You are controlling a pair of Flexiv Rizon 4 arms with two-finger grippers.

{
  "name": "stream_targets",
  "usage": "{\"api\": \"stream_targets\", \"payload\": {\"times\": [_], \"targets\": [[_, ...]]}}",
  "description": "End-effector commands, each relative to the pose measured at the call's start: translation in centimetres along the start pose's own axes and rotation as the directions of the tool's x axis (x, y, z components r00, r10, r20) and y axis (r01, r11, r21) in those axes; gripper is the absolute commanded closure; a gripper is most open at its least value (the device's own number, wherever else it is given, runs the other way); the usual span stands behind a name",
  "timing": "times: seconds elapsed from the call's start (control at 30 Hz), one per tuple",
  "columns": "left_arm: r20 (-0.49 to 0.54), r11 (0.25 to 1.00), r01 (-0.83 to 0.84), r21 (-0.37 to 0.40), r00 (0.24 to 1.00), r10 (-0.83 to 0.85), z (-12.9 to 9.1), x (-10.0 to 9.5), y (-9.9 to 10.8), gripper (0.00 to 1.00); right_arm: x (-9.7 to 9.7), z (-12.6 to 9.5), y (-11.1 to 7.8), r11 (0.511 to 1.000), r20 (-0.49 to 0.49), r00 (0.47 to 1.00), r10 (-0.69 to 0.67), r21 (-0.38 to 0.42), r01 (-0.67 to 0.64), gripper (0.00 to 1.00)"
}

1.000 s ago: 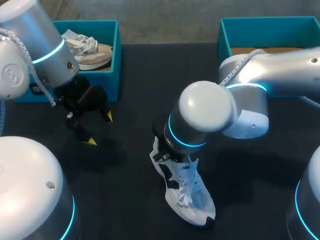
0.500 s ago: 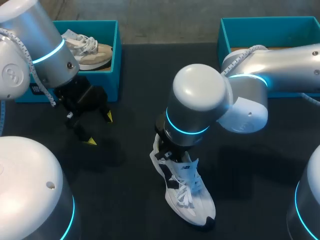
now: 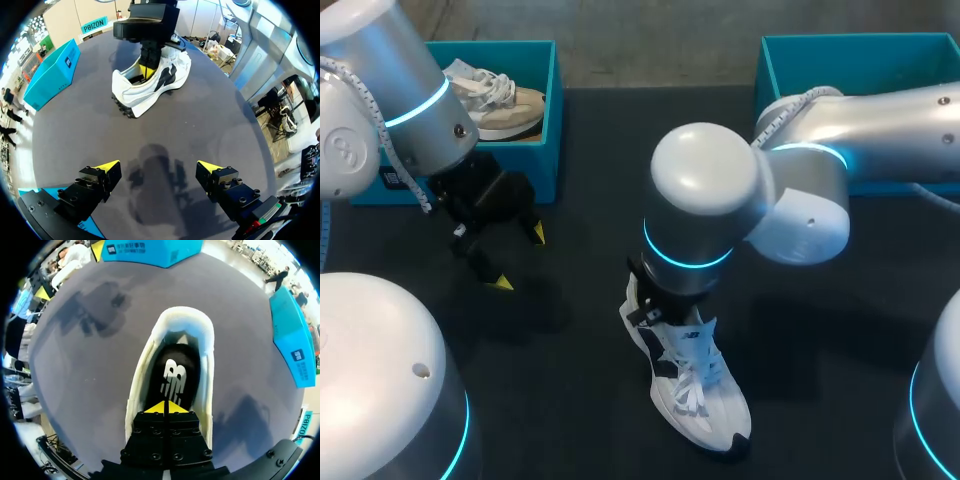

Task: Take the shoe out of the shoebox, open the shoe tongue, remove and reinsert the insole, then place the shoe into the shoebox

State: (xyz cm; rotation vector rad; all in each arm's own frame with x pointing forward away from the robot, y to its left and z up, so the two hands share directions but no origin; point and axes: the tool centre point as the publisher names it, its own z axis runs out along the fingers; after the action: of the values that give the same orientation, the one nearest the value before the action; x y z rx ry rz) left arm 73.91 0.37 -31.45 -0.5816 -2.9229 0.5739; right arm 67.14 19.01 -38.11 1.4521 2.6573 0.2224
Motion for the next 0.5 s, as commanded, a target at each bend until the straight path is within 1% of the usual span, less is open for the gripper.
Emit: {"api": "stream_targets", "payload": {"times": [0.03,0.17,0.23,0.3,0.5], "targets": [[0.002,1.0,0.0,-0.002,1.0,0.0,0.0,0.1,0.0,0.0,-0.5,2.3,-0.1,1.0,-0.045,0.999,-0.007,-0.018,0.006,1.0],[0.002,1.0,0.0,-0.002,1.0,0.0,0.0,0.1,0.0,0.0,-0.7,3.3,0.4,1.0,-0.06,0.998,-0.008,-0.012,0.007,1.0],[0.002,1.0,0.0,-0.002,1.0,0.0,0.0,0.1,0.0,0.0,-0.7,3.4,0.4,1.0,-0.064,0.998,-0.008,-0.011,0.007,1.0],[0.002,1.0,0.0,-0.002,1.0,0.0,0.0,0.1,0.0,0.0,-0.6,2.9,0.3,1.0,-0.061,0.998,-0.009,-0.01,0.008,1.0],[0.002,1.0,0.0,-0.002,1.0,0.0,0.0,0.1,0.0,0.0,-0.4,0.2,0.4,1.0,-0.007,1.0,-0.009,-0.029,0.009,1.0]]}}
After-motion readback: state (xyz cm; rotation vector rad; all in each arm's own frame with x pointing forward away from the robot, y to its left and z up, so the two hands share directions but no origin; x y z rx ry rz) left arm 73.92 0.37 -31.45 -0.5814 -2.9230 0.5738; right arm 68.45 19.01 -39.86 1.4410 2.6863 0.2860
